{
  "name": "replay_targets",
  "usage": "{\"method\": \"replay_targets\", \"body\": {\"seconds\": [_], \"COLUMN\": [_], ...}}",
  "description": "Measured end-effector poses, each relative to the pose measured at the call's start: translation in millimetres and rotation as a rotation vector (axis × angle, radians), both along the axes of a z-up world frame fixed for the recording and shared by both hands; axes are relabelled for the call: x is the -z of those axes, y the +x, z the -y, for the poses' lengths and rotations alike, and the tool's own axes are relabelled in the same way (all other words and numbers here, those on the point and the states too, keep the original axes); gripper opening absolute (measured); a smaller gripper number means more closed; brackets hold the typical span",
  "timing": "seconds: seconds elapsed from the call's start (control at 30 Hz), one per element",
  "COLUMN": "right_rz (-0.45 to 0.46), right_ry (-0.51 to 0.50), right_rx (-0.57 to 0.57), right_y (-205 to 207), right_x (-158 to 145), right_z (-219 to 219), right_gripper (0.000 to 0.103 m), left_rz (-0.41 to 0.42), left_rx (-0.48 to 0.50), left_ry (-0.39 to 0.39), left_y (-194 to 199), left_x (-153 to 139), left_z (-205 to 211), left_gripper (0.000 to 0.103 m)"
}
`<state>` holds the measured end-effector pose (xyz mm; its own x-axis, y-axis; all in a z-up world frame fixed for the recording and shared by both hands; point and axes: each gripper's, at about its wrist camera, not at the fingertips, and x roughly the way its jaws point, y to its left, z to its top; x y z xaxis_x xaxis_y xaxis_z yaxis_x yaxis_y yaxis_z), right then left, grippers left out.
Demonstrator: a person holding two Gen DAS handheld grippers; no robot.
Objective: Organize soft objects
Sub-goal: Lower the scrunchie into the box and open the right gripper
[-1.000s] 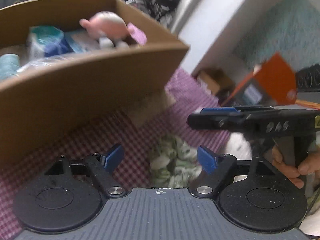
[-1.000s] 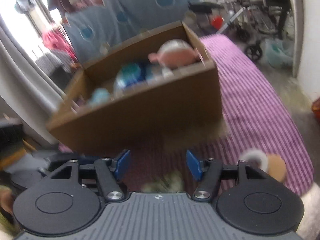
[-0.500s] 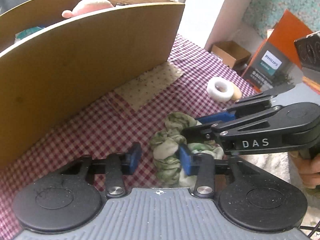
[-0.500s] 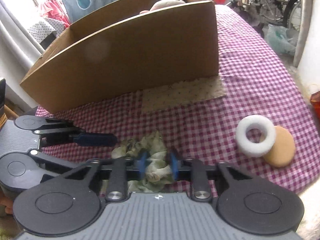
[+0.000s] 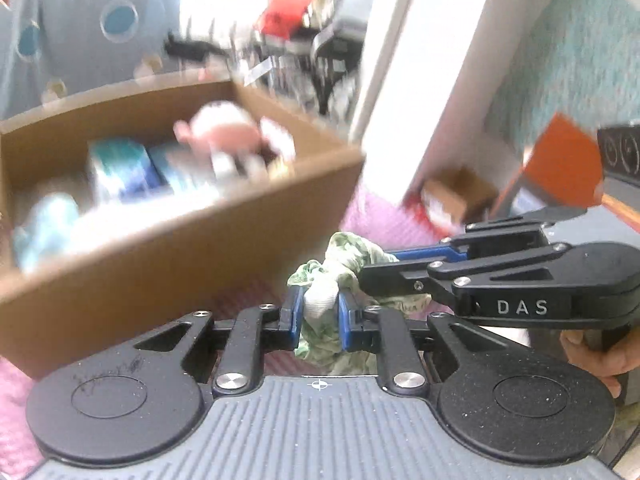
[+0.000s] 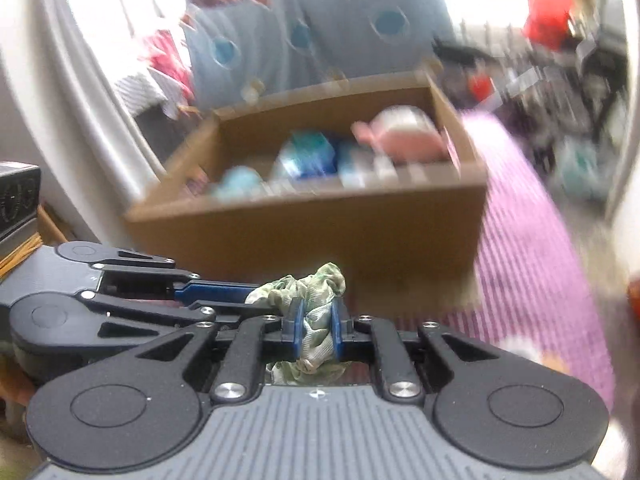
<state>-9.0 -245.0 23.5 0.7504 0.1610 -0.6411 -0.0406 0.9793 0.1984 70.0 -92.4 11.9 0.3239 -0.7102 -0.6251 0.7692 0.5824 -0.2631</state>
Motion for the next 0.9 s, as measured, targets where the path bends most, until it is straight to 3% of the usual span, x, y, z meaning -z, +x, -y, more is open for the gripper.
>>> {"method": "replay_targets", "body": {"seconds": [0.23, 0.37, 0.5, 0.6, 0.7, 0.9], "right_rz": [0.216, 0.253, 0.181, 0.084, -0.039, -0.240], "right_ry": [-0.068, -0.072, -0.002, 0.045, 0.089, 0.158], "right_rx": [-0.137, -0.199, -0.240, -0.248, -0.247, -0.229], "right_y": [25.8, 68.2, 132.2, 183.8, 232.6, 284.8], "right_x": [-74.6, -97.0, -103.0, -90.0, -61.5, -6.2], "right_z": [-25.7, -41.5, -50.6, -51.9, -40.7, -26.2], "right_gripper": [0.015, 0.015, 0.015, 0.015, 0.015, 0.015], "left_rz": [0.105, 0.176, 0.187, 0.161, 0.080, -0.088], "left_rx": [-0.098, -0.154, -0.194, -0.215, -0.229, -0.222], "left_ry": [-0.156, -0.154, -0.110, -0.045, 0.027, 0.157], "left_y": [22.6, 47.2, 91.2, 127.7, 164.3, 210.6], "left_x": [-73.7, -94.2, -98.7, -89.1, -67.0, -20.5], "left_z": [-41.3, -51.4, -47.0, -39.1, -27.4, -13.7], "left_gripper": [0.017, 0.017, 0.017, 0.017, 0.017, 0.017]}}
